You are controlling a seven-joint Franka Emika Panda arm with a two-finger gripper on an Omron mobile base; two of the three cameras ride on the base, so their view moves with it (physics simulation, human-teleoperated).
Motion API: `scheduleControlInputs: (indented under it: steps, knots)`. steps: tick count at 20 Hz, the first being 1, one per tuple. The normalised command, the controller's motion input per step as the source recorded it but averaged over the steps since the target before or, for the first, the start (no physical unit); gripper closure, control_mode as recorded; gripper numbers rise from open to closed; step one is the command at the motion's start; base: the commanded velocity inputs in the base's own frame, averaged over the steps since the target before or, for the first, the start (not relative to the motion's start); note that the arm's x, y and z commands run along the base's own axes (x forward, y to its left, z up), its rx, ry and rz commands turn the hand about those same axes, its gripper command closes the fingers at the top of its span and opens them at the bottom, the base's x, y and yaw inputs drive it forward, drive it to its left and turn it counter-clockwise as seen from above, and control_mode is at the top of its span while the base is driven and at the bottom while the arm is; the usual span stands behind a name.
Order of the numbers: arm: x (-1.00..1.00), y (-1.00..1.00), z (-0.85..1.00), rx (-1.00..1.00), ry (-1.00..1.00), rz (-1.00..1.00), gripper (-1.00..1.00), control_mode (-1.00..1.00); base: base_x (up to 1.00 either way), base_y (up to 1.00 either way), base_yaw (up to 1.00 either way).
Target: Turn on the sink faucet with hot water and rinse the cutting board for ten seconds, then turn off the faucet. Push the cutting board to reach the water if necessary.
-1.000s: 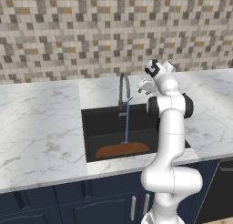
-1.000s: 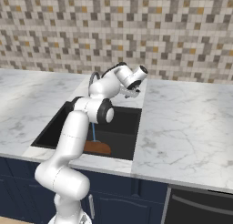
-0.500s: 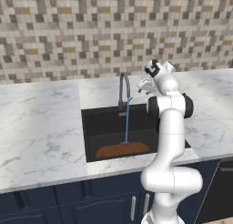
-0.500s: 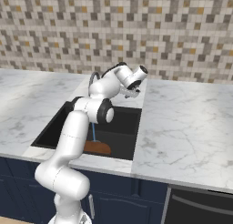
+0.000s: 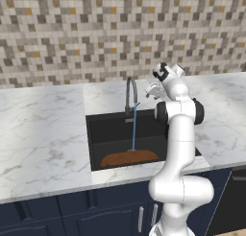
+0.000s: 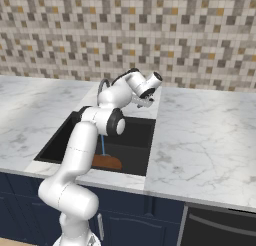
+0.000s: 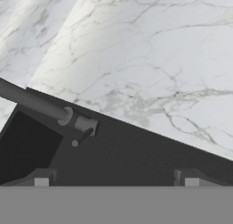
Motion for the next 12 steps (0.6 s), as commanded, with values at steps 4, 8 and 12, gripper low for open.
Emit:
scheduleControlInputs:
  steps: [4,8,12]
  knots:
    - [0.00,0.00,0.00,0.00,0.00,0.00,-1.00,-1.00,0.00,0.00,0.00]
    - [0.00,0.00,-0.04,0.00,0.00,0.00,-1.00,-1.00,0.00,0.00,0.00]
    - [0.00,0.00,-0.29,0.00,0.00,0.00,-1.00,-1.00,0.00,0.00,0.00]
